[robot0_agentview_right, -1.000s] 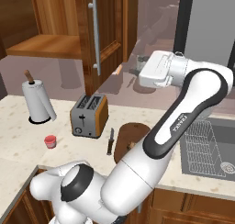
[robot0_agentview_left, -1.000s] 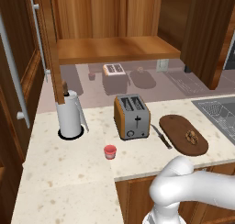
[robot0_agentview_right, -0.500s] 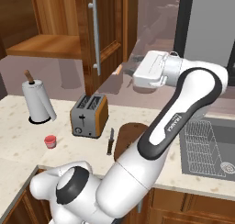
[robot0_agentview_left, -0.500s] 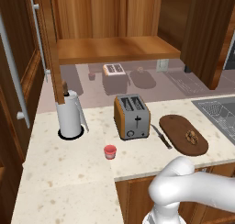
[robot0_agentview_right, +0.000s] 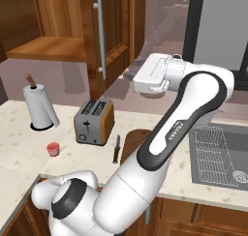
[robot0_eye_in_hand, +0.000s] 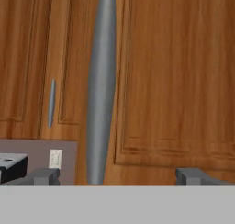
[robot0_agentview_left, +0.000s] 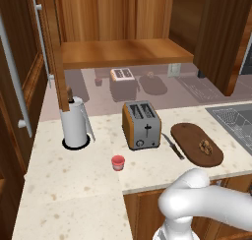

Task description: Pick the bread, place it on the cutting board, pick the jam, place it on the counter, and close the cabinet.

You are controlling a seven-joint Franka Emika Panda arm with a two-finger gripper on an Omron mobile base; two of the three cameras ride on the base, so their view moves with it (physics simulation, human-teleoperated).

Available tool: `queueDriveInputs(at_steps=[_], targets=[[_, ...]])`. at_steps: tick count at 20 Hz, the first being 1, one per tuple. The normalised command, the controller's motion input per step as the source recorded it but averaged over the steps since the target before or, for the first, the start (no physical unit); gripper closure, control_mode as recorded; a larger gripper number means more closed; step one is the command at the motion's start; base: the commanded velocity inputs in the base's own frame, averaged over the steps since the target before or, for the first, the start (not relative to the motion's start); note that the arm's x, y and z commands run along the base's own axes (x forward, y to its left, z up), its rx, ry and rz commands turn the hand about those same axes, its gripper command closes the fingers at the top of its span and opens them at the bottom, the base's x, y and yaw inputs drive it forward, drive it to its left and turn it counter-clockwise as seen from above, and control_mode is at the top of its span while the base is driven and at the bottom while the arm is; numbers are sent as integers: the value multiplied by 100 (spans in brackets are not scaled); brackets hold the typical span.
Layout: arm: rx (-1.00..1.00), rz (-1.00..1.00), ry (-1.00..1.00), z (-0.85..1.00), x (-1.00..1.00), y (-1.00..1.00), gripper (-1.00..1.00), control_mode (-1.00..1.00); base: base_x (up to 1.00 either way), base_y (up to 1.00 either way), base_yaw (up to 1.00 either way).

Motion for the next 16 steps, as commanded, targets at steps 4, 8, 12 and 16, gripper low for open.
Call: queueDriveInputs(at_steps=[4, 8, 12, 16], targets=[[0, 0, 0, 9, -12, 8, -100, -100, 0, 0, 0], [0, 0, 0, 7, -16, 5, -100, -100, 0, 0, 0], [0, 0, 1, 4, -18, 7, -100, -100, 0, 0, 0], [0, 0, 2, 2, -17, 8, -100, -100, 0, 0, 0]])
